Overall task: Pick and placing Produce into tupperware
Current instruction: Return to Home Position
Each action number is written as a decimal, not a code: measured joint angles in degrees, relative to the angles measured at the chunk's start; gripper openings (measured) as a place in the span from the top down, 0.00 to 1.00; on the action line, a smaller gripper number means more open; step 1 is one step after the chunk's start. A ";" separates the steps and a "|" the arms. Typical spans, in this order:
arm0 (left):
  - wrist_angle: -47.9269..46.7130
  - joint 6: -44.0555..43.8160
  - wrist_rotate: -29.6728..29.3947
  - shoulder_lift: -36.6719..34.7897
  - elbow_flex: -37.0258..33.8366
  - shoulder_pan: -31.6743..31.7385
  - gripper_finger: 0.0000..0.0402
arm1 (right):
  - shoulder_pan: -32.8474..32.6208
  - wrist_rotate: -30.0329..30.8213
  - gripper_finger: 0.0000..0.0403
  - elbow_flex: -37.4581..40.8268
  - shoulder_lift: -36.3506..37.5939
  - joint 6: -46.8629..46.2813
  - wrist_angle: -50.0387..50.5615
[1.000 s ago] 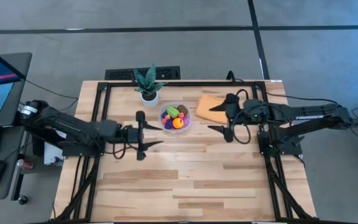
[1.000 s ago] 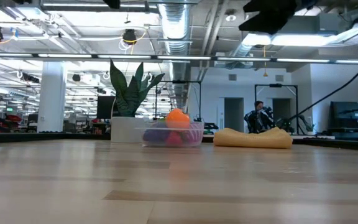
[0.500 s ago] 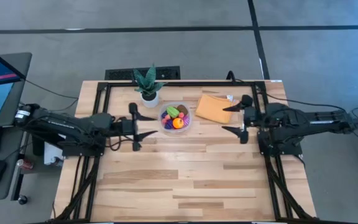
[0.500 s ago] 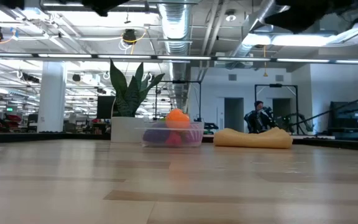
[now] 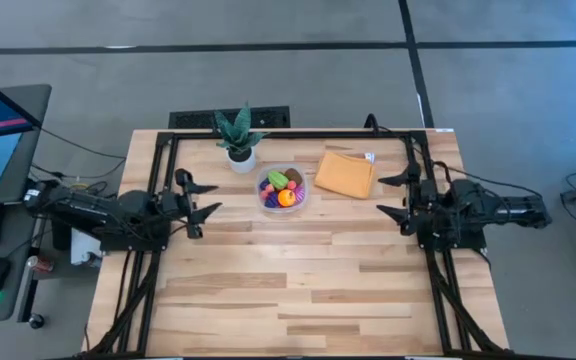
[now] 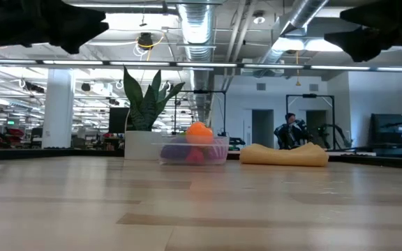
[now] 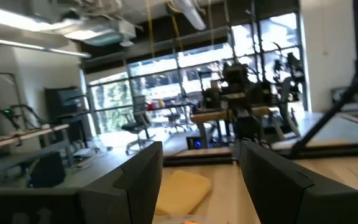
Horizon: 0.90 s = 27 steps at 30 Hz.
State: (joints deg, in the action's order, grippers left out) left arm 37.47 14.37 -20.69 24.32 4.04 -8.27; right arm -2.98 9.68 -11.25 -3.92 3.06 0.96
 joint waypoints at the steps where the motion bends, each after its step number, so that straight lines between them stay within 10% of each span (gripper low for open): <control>1: 0.03 0.00 -0.37 -1.59 -0.86 0.02 0.49 | 0.00 0.34 0.05 0.90 1.92 0.04 -0.04; 18: -12.02 4.25 -3.22 -23.76 -3.46 1.65 0.49 | 0.11 2.47 0.05 2.43 3.82 0.13 -0.35; 27: -14.47 3.61 -1.71 -24.27 -3.44 5.21 0.49 | 0.11 2.45 0.05 2.45 3.80 0.08 0.56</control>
State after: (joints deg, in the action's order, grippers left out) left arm 23.00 17.98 -22.39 0.05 0.59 -3.06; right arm -2.87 12.13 -8.80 -0.12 3.14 1.52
